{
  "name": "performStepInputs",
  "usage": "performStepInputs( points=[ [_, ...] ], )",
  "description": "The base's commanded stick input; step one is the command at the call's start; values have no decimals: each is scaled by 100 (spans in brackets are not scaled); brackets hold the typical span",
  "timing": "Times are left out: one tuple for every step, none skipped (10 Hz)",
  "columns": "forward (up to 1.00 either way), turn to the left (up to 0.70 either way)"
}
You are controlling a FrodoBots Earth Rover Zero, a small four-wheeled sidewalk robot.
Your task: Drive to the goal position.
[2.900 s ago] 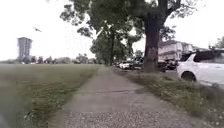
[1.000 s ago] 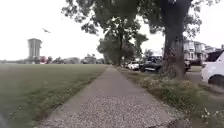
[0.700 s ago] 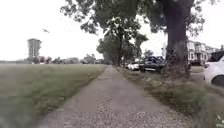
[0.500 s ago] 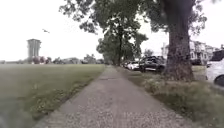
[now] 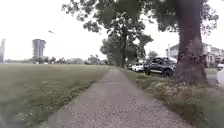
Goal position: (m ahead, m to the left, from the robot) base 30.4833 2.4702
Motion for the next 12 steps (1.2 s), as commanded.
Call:
performStepInputs(
  points=[
    [70,35],
    [70,35],
    [70,35],
    [70,35],
    [70,35],
    [70,12],
    [70,0],
    [70,0],
    [70,0],
    [70,0],
    [70,0],
    [70,0]
  ],
)
